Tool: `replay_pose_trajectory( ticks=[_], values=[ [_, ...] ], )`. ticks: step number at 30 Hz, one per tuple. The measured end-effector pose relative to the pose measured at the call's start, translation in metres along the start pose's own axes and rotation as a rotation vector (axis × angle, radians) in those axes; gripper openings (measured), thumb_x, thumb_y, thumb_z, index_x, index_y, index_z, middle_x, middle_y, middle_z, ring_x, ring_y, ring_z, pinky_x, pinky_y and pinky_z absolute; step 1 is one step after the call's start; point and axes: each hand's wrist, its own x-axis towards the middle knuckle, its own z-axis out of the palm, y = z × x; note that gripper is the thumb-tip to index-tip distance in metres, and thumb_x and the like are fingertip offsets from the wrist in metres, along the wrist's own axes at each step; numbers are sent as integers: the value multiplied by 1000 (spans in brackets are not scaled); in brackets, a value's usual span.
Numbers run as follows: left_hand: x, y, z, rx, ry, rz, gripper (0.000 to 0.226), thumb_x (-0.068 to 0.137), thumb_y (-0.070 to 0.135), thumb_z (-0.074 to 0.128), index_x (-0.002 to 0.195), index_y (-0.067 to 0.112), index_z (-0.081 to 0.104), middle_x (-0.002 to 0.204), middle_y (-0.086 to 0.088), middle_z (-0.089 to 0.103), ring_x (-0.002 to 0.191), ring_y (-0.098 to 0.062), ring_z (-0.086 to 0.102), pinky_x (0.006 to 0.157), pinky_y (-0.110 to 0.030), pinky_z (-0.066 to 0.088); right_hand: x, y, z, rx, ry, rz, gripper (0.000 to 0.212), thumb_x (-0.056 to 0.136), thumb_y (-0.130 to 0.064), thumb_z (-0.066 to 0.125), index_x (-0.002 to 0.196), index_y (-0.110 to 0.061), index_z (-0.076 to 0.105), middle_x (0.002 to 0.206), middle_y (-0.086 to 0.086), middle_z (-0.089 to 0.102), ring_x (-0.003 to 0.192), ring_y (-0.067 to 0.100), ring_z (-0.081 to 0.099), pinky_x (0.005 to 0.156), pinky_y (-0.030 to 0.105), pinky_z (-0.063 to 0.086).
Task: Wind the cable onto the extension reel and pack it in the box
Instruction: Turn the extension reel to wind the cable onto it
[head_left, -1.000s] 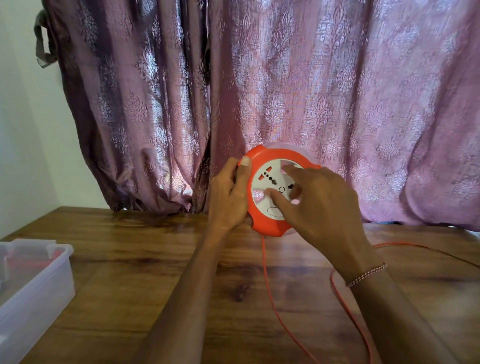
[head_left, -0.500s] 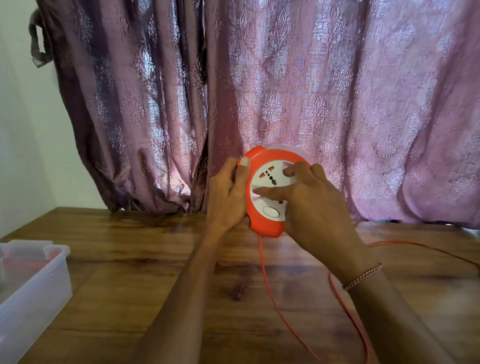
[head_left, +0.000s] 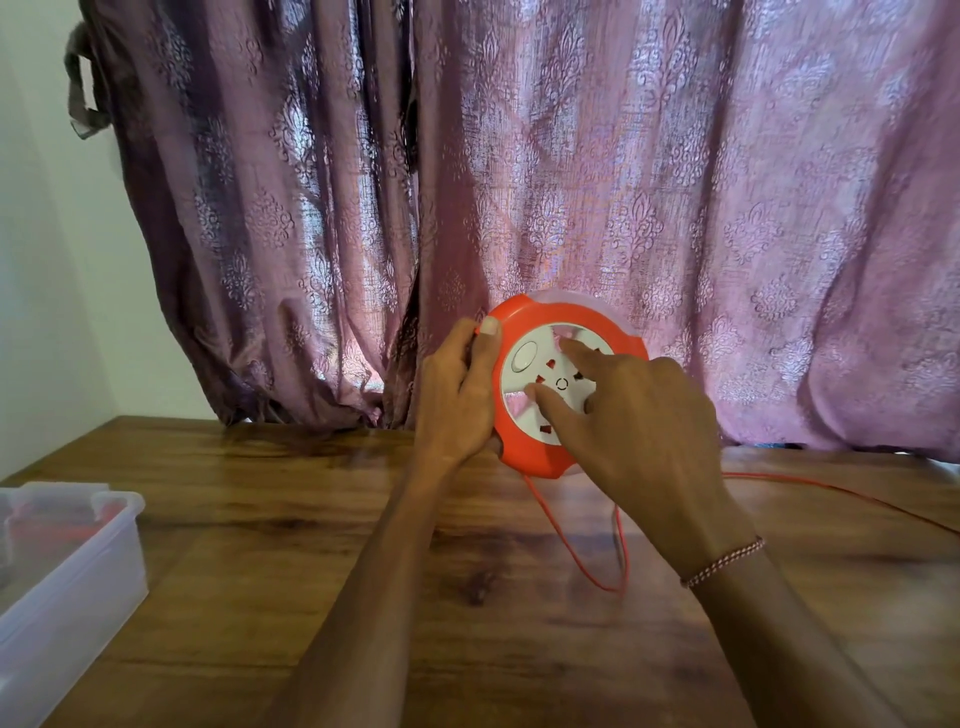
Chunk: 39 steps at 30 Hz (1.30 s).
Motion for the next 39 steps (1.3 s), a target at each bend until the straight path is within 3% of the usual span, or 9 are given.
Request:
replay_pose_trajectory(
  ticks=[4, 6, 8, 14, 18, 23, 29, 35, 39],
  values=[
    [1, -1, 0, -1, 3, -5, 39, 106, 42, 44, 71, 25, 39, 60, 10, 49, 58, -6, 42, 60, -47, 43, 5, 6, -7, 67, 66, -82, 36, 84, -51, 63, 115, -34, 68, 88, 0, 73, 86, 33, 64, 65, 38, 52],
    [0, -1, 0, 8, 4, 2, 39, 106, 41, 44, 71, 27, 39, 61, 10, 49, 58, -7, 42, 60, -48, 43, 8, 11, -6, 144, 63, -190, 21, 82, -24, 67, 100, -31, 74, 97, 0, 68, 94, 29, 59, 64, 41, 52],
    [0, -1, 0, 17, 9, 14, 38, 107, 41, 43, 71, 28, 39, 62, 10, 49, 58, -6, 42, 61, -48, 42, 7, 13, -2, 119, -18, -300, 34, 73, -9, 69, 94, -36, 73, 116, 1, 62, 105, 29, 52, 64, 41, 53],
    [1, -5, -2, -39, 8, -11, 42, 104, 49, 43, 79, 16, 48, 67, -1, 56, 66, -14, 51, 66, -54, 49, 4, 6, 3, -5, -52, -350, 41, 69, -28, 69, 106, -45, 70, 130, 5, 55, 110, 34, 49, 66, 40, 50],
    [1, -3, -2, -27, 13, 3, 40, 105, 46, 43, 77, 18, 47, 67, -3, 55, 64, -10, 50, 65, -52, 48, 4, 4, 4, 45, 15, -299, 52, 73, -48, 31, 110, -47, 68, 117, 10, 58, 104, 35, 53, 69, 42, 49],
    [1, -2, 0, -1, 30, 17, 37, 106, 43, 44, 73, 27, 43, 62, 11, 52, 59, -7, 45, 62, -50, 45, 3, 7, 9, 7, 15, -121, 64, 71, -53, 67, 130, -57, 44, 104, 7, 57, 90, 31, 62, 66, 36, 50],
    [1, -2, 1, -8, 22, 11, 38, 105, 46, 43, 73, 26, 42, 63, 13, 52, 60, -6, 44, 63, -50, 45, 4, 3, 10, 25, 131, -10, 69, 66, -79, 57, 127, -49, 53, 89, -2, 72, 85, 28, 66, 61, 33, 46],
    [2, -4, -1, -38, 19, 8, 43, 103, 51, 42, 76, 19, 46, 65, 9, 53, 64, -11, 48, 64, -52, 47, 8, 7, 3, 152, 152, -167, 34, 83, -48, 63, 113, -34, 70, 87, -1, 64, 88, 26, 59, 63, 35, 50],
    [2, -5, -1, -35, 16, 9, 40, 102, 53, 42, 75, 24, 43, 64, 11, 52, 62, -8, 46, 62, -51, 46, 10, 14, 2, 141, -15, -376, 35, 75, -27, 47, 93, -39, 75, 122, -1, 58, 109, 25, 48, 63, 37, 50]
  ],
)
